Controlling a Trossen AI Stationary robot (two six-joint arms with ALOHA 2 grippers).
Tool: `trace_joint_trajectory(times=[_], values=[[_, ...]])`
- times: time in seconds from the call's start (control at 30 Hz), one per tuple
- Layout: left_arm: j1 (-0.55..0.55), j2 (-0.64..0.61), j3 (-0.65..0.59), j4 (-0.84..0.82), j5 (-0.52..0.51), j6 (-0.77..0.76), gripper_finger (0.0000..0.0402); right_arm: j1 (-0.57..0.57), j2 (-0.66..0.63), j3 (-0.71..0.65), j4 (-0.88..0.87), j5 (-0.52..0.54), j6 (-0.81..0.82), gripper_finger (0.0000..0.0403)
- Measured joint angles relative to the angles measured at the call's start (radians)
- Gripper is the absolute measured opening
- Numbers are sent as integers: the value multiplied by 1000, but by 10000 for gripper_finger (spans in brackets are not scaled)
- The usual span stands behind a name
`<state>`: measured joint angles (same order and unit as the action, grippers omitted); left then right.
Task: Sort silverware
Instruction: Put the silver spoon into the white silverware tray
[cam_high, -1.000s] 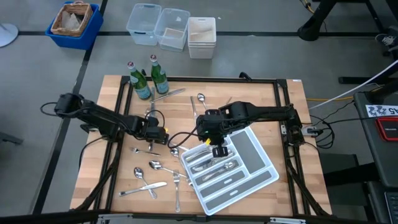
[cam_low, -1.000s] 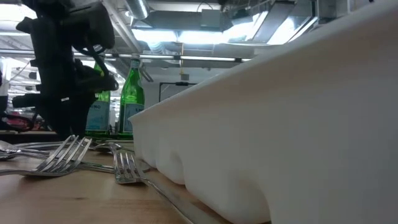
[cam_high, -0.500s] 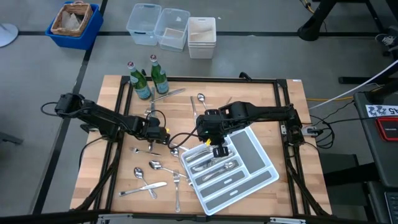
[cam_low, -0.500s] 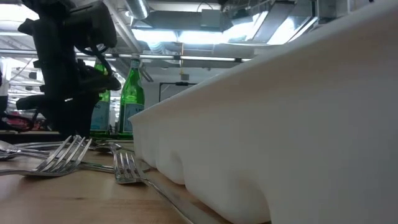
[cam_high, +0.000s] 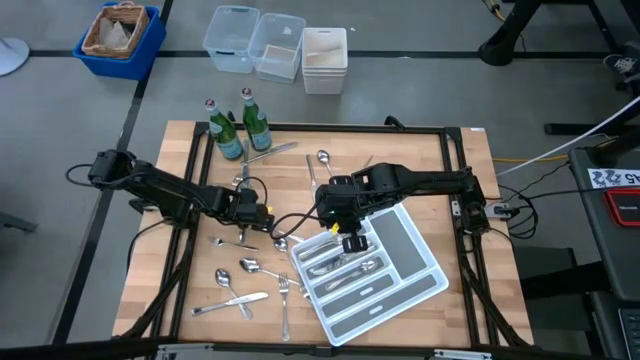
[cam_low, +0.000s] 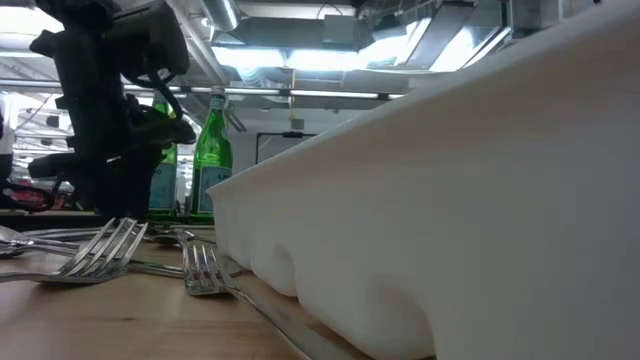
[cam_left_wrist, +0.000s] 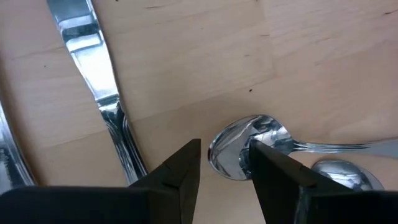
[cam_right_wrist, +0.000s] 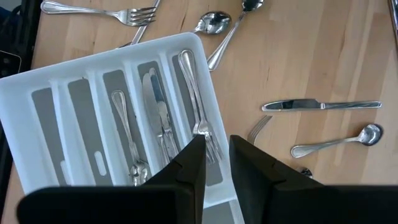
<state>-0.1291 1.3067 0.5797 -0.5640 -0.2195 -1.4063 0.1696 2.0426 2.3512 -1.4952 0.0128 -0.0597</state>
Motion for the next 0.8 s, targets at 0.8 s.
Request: trace_joint_trajectory(times=[0.8], values=[[0, 83, 4, 90, 1, -3, 37, 0, 0, 0, 0, 0, -1, 76]])
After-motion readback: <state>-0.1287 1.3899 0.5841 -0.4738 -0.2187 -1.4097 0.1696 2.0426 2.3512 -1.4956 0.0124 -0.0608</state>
